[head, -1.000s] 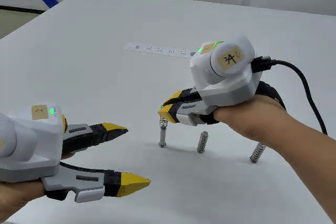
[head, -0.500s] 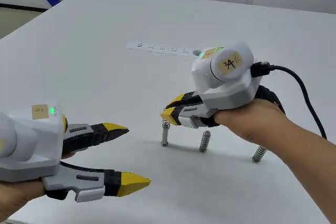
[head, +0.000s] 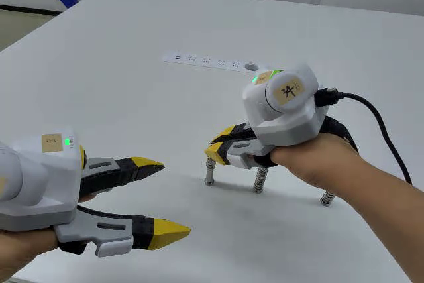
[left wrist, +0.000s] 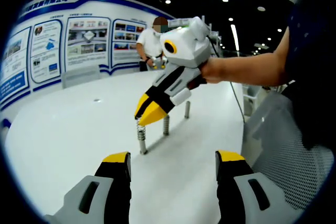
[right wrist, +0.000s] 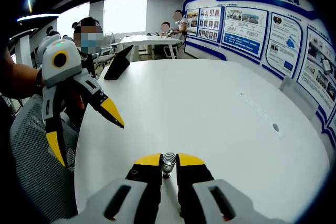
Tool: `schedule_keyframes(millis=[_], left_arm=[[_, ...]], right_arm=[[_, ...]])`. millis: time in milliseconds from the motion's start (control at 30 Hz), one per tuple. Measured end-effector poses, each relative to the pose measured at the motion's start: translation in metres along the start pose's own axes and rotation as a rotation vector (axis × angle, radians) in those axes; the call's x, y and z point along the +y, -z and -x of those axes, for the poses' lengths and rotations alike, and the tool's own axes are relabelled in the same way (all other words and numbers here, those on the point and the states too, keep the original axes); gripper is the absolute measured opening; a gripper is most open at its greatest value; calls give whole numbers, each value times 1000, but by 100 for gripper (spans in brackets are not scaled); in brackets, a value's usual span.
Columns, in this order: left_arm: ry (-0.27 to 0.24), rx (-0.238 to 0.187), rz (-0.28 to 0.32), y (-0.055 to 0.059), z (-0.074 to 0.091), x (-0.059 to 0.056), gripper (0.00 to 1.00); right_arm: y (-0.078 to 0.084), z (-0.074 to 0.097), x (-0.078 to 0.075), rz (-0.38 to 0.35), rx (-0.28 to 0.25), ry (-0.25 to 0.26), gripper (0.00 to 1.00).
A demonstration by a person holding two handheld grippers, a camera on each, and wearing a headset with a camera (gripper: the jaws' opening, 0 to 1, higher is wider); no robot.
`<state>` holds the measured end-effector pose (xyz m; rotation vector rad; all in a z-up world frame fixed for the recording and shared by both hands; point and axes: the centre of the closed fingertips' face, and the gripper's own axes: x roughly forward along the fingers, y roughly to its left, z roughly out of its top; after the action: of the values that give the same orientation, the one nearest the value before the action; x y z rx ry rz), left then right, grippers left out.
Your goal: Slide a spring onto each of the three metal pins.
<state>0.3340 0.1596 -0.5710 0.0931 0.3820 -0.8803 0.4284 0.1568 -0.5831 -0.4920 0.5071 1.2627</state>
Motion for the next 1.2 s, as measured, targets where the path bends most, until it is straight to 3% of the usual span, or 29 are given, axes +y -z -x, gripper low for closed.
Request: schedule_keyframes(millis=[900, 1200], left_arm=[[-1, 3, 12, 4, 0, 1, 66], [-2, 2, 15, 5, -1, 1, 66]], right_arm=[[30, -23, 8, 16, 99, -13, 11], [29, -22, 8, 8, 94, -16, 12]])
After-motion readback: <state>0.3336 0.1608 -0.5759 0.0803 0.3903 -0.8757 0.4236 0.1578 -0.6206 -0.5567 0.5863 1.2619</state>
